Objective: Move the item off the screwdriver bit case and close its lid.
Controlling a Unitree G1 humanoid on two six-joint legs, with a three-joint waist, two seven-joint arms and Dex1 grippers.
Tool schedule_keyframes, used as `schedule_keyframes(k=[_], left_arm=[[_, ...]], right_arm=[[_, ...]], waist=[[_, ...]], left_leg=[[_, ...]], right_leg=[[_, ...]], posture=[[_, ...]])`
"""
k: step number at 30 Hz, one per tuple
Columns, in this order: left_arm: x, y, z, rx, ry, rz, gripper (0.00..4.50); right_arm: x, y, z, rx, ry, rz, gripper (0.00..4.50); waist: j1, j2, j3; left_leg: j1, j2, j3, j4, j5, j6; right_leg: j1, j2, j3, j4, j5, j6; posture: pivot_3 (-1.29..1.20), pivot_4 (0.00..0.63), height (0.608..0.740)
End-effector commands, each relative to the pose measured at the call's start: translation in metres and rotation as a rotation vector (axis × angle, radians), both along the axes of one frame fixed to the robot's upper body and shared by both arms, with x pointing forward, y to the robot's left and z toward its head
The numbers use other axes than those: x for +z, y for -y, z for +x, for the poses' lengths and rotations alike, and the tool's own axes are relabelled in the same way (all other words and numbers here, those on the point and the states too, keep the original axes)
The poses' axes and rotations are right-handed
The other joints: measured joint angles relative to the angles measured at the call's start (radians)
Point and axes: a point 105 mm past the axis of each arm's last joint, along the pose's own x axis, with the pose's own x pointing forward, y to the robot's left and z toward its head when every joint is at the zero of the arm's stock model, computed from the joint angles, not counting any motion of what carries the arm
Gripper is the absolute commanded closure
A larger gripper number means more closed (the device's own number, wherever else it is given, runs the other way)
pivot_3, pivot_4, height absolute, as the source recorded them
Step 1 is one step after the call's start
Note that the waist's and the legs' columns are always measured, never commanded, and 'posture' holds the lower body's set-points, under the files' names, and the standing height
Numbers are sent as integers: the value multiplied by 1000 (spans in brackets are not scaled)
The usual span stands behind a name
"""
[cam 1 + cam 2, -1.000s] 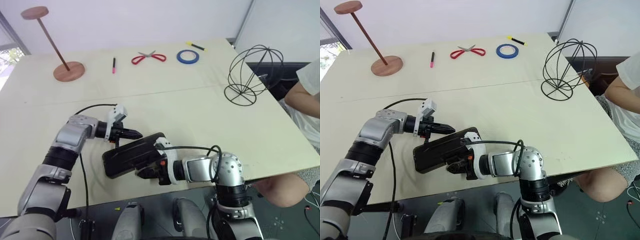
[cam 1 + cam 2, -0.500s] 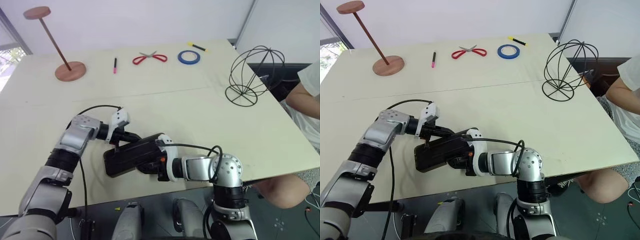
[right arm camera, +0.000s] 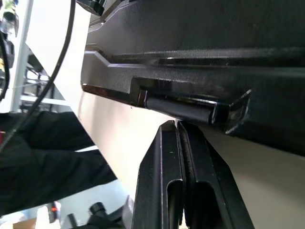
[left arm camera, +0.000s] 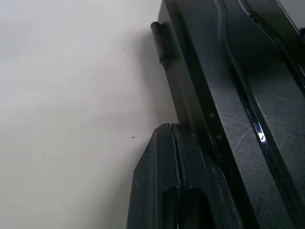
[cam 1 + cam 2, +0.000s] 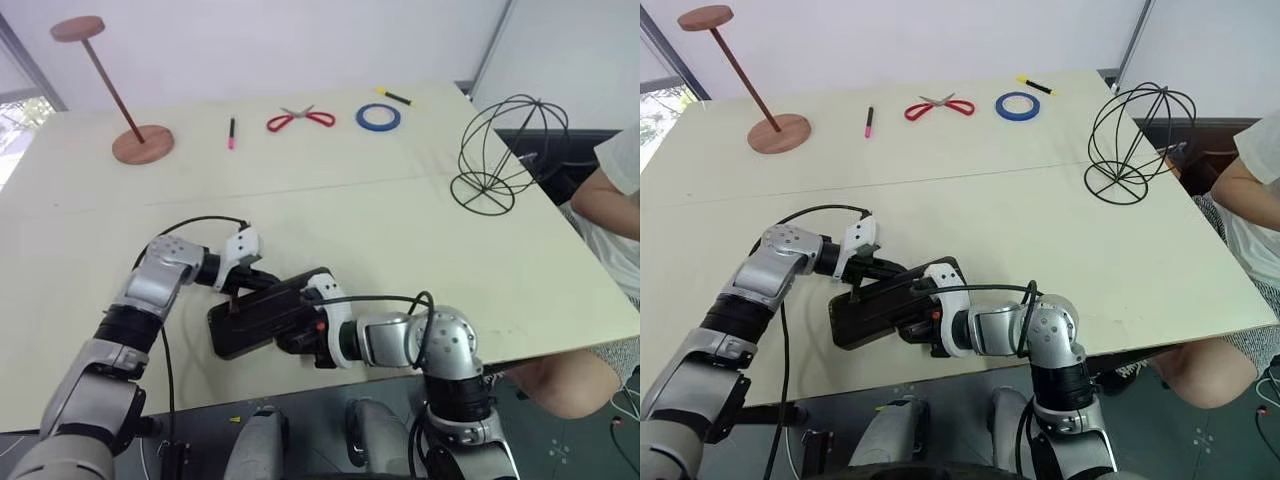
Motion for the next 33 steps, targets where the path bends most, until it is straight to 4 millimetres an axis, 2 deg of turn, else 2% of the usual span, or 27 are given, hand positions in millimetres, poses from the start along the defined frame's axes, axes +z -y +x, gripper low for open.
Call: schedule_keyframes(k=[1,8,14,19,22,28,33], left_arm=[[-32,17,-26,-100,-138,23,4500],[-43,21,-30,-148,-137,61,4500],[-42,31,-16,-174,-88,73,4500],[-35,49,2,-161,-50,44,4500],[-33,57,6,-177,-29,35,4500],[-29,44,14,-140,2,42,4500],[-15,27,25,-51,40,3,4500]], right_arm=[[8,12,25,-102,143,-56,4455],[17,7,32,-76,265,-70,4455],[28,-8,33,-18,331,-41,4455],[34,-20,29,52,382,-37,4455],[34,-21,28,86,413,-57,4455],[37,-6,30,112,434,-84,4455],[44,13,28,167,467,-109,4455]], waist=[[0,0,-3],[0,2,-12],[5,3,-16],[10,3,-16],[9,3,-16],[5,3,-16],[-1,3,-16]], left_leg=[[0,0,0,0,0,0],[2,0,0,0,-1,2],[2,0,-1,0,-1,2],[1,0,-3,2,-1,2],[0,-1,-3,3,-1,2],[0,-1,-3,2,-2,3],[0,-1,-3,2,-2,3]], right_leg=[[0,0,0,0,0,0],[1,0,0,0,-1,1],[3,0,-2,0,-5,1],[4,0,-3,0,-5,2],[4,-1,-3,-1,-3,4],[3,-1,-3,-1,-3,4],[3,-1,-3,-1,-3,5]], posture=[[0,150,740],[0,150,740],[0,150,740],[0,150,740],[0,150,740],[0,150,740],[0,150,740]])
